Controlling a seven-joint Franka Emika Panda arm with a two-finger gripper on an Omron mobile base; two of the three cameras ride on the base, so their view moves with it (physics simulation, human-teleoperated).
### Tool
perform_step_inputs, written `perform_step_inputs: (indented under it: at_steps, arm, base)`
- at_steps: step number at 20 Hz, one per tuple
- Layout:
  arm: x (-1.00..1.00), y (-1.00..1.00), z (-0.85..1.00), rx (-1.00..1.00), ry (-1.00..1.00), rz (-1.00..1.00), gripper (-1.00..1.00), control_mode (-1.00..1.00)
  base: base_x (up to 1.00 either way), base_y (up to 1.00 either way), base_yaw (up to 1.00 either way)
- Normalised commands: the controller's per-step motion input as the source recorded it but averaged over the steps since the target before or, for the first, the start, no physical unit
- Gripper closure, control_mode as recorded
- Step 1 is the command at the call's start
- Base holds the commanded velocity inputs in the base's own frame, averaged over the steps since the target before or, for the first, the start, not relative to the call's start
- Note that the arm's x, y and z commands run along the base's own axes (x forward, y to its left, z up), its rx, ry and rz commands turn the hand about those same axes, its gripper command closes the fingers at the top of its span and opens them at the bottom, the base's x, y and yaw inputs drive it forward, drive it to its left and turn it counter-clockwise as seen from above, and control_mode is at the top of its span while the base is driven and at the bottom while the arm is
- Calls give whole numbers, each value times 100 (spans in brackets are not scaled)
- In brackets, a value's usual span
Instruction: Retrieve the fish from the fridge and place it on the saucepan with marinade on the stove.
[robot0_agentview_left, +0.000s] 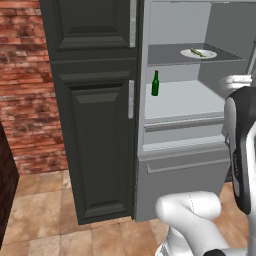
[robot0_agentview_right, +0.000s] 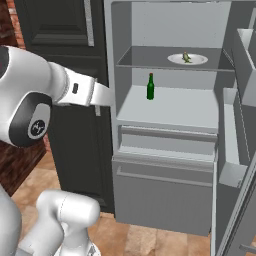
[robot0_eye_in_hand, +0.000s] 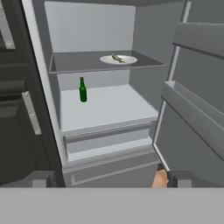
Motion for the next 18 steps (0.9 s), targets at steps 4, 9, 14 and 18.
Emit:
perform_step_inputs:
  at_steps: [4,9,14,18]
  arm:
    - [0,0,-13,0,-2,-3,-100,-100]
    - [0,0,-25,6,0,2,-100,-100]
    - [0,0,-28,7,2,8,-100,-100]
    - [-1,16,-5,3,7,8,-100,-100]
  base:
    - [0,0,0]
    - [0,0,0]
    - [0,0,0]
    - [0,0,0]
